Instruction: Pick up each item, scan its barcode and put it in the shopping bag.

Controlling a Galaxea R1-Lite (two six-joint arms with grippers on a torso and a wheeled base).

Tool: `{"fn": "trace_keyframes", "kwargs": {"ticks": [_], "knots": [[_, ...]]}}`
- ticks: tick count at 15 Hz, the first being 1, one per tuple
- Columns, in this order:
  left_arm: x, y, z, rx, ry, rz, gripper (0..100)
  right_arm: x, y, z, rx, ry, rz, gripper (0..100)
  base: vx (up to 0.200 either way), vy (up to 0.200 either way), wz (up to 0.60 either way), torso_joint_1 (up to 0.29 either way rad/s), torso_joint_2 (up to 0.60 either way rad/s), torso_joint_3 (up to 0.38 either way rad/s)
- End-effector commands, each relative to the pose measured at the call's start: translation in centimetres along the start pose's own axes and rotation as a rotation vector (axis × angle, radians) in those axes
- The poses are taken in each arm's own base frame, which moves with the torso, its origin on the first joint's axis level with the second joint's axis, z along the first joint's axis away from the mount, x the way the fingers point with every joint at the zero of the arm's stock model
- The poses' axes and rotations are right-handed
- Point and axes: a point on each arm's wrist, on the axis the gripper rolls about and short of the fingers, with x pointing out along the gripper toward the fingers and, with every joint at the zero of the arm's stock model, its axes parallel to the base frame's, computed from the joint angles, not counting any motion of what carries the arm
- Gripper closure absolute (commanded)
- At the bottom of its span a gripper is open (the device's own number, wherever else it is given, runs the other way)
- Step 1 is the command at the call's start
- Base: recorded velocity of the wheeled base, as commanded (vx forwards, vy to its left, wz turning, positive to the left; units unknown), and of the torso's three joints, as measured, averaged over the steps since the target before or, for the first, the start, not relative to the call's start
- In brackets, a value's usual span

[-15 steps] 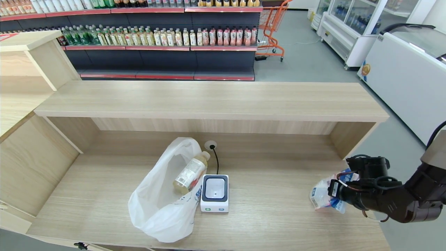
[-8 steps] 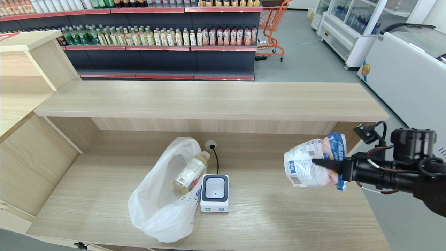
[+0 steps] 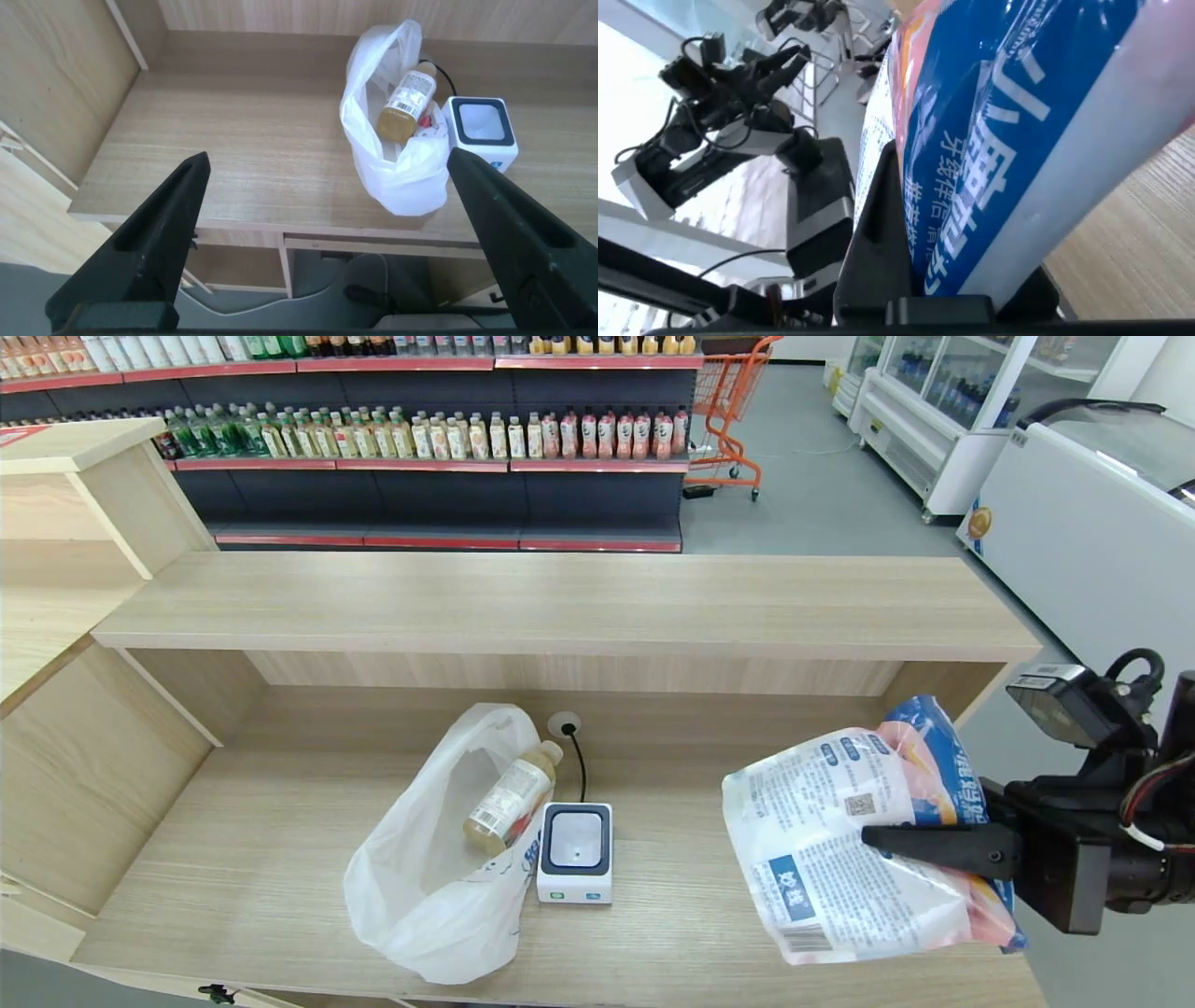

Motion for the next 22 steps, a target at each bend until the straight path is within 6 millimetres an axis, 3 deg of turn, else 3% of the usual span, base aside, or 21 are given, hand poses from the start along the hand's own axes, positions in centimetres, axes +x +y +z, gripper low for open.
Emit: {"fn": "trace_keyframes", "kwargs": {"ticks": [1,11,22], "knots": [[0.0,0.0,0.0,0.0,0.0,0.001,0,1.2,1.3,0.0,-0.024,0.02,0.073,100,0.0,0.0,0.0,0.0,0.0,0.0],[0.0,0.0,0.0,0.0,0.0,-0.001,0,3.1,1.6,-2.3,0.109,0.121,0.119,100,0.0,0.0,0.0,0.0,0.0,0.0],[0.0,0.0,0.0,0.0,0.0,0.001,0,3.8,1.8,-2.4,0.103,0.133,0.105,100,0.0,0.0,0.0,0.0,0.0,0.0]]}}
